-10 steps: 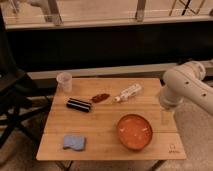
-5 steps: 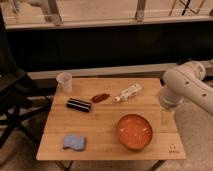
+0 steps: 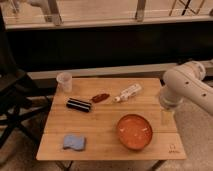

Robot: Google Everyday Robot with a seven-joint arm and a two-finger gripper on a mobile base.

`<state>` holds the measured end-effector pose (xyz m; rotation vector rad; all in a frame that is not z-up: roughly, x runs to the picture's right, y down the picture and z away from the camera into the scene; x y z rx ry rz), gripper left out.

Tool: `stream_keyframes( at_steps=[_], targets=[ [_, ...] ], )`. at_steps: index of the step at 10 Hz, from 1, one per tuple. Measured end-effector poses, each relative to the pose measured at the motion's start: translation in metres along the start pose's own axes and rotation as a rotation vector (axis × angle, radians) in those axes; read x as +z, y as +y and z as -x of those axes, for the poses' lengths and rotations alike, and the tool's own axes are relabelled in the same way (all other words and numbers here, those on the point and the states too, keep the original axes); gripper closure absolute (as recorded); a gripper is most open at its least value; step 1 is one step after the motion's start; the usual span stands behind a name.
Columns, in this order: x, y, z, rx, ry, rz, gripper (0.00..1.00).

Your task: Place the white sponge in the ceramic bowl

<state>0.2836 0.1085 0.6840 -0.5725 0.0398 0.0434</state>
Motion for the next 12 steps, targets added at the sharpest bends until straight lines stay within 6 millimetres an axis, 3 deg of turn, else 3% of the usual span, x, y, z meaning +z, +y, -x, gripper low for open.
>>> stream_keyframes(
  at_steps=[5, 9, 12],
  targets=[
    [-0.001, 0.001, 0.005, -0.013, 0.005, -0.001, 0.20],
    [-0.005, 0.004, 0.074, -0.097, 0.009, 0.003, 0.20],
    [-0.007, 0.008, 0.091, -0.153, 0.017, 0.005, 0.20]
  ],
)
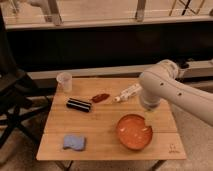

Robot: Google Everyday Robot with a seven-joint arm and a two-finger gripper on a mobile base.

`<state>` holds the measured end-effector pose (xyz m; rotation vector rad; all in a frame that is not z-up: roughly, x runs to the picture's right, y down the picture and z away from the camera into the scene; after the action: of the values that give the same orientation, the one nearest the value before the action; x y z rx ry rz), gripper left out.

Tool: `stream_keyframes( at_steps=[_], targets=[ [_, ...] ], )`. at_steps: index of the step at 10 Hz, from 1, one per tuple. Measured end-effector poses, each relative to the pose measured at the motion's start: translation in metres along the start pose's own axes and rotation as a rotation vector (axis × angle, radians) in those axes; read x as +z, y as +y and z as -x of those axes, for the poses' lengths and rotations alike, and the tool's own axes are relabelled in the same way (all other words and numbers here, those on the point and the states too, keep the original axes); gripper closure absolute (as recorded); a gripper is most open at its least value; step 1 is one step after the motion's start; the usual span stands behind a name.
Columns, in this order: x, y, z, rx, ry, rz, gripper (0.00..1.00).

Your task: Place the white sponge in the ceramic bowl

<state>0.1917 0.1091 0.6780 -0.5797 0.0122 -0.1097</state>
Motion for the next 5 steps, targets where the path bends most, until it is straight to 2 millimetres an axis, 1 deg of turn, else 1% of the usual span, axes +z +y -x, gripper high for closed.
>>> stream_keyframes(
  at_steps=[1, 2, 4, 5],
  targets=[
    [-0.001, 0.000, 0.009, -0.023, 0.002, 0.000, 0.20],
    [0.000, 0.000, 0.026, -0.059, -0.004, 0.004, 0.20],
    [-0.001, -0.003, 0.050, -0.102, -0.008, 0.004, 0.20],
    [-0.002, -0.004, 0.065, -0.135, -0.011, 0.004, 0.20]
  ],
)
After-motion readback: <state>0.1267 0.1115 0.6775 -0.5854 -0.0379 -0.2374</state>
